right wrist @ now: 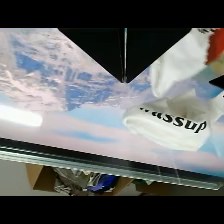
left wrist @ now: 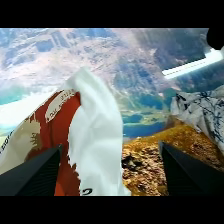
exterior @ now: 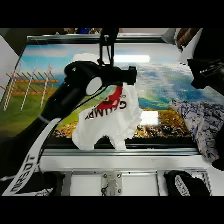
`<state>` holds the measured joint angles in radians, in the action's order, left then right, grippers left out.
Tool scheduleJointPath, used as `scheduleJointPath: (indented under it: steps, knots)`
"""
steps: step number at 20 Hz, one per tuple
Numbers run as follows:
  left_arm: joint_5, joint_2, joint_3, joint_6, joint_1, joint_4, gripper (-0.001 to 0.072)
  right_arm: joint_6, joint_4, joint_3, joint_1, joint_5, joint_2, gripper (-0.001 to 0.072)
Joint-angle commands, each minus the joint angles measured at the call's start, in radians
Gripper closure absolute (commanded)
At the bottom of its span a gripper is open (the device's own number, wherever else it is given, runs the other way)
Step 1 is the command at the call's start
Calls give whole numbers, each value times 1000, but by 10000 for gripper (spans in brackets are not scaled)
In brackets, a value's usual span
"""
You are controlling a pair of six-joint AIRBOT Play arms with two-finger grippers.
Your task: Fold the clothes and pants, and hang the long-sleeved shirts on hangers.
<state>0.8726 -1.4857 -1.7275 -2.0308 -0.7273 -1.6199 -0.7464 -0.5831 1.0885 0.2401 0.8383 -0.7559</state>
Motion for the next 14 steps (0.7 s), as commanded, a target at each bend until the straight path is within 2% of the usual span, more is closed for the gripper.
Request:
scheduleJointPath:
  steps: [1,3,5,8,11,14]
  knots:
    - [138,-142,-160,34,77,-2,57,-6,-43,0,32,8,0,679]
    - [257,-121,-174,87,133,-2,57,-6,-46,0,32,26,-1,681]
    - [311,-51,-86,129,171,-4,57,-6,-51,-1,32,85,-5,681]
    - [313,103,205,131,201,-2,57,-19,-74,-26,30,148,-5,682]
    - [314,240,538,131,252,1,57,-77,-77,-85,30,147,-5,682]
    - [299,344,818,126,330,26,57,-83,-82,-162,6,143,-6,682]
